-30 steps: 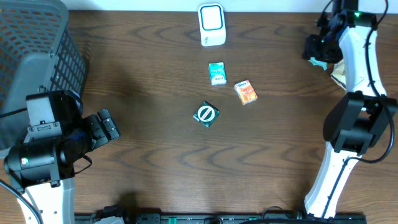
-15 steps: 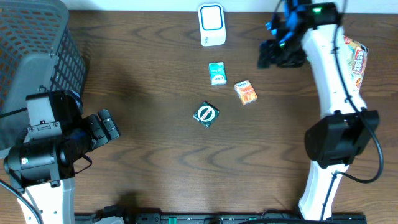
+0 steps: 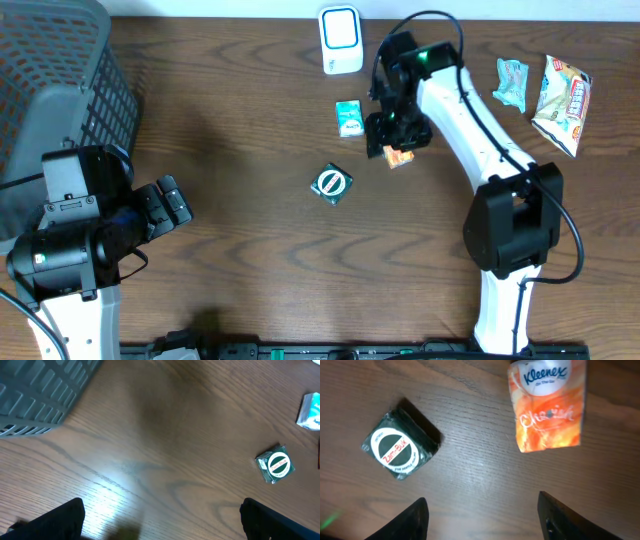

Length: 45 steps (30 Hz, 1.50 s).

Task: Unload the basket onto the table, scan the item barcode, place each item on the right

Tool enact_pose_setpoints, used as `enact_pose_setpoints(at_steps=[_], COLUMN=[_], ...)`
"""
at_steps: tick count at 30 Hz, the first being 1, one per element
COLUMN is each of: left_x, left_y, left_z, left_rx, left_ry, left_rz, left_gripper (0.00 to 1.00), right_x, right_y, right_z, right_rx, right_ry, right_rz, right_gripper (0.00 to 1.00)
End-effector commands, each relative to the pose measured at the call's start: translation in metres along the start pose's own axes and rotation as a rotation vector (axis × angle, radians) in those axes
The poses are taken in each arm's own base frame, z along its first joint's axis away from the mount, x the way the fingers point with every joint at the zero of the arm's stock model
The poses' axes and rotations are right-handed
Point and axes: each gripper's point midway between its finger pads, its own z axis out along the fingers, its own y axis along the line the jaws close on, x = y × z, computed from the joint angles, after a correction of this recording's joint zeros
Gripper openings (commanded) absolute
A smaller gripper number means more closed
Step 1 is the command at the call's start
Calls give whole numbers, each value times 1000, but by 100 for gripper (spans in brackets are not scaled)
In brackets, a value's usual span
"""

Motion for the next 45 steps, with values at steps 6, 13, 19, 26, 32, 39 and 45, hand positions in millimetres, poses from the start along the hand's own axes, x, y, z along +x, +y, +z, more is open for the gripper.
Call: enact_pose_setpoints(at_steps=[6, 13, 19, 26, 32, 39, 45], left_x=[-1, -1, -1, -1, -1, -1, -1], left_y=[4, 4, 4, 4, 4, 4, 4], left_z=[0, 0, 0, 0, 0, 0, 0], left_rx=[-19, -19, -19, -19, -19, -19, -19], left_ry=[-3, -3, -3, -3, -3, -3, -3], left_rz=[-14, -14, -14, -14, -14, -14, -14], left_gripper=[98, 98, 98, 97, 97, 98, 98], right_x=[-5, -17, -32, -45, -50, -46, -40], right_y=[-19, -50, -66, -64, -55, -59, -59], right_z=[-1, -4, -1, 6, 10, 29, 52], right_rx=[4, 105, 119, -10, -197, -221, -241], right_ry=[-17, -71, -134, -182, -217, -212, -203], right_rz=[81, 89, 73, 26, 3, 10, 35], right_gripper=[71, 74, 74, 72, 64, 65, 64])
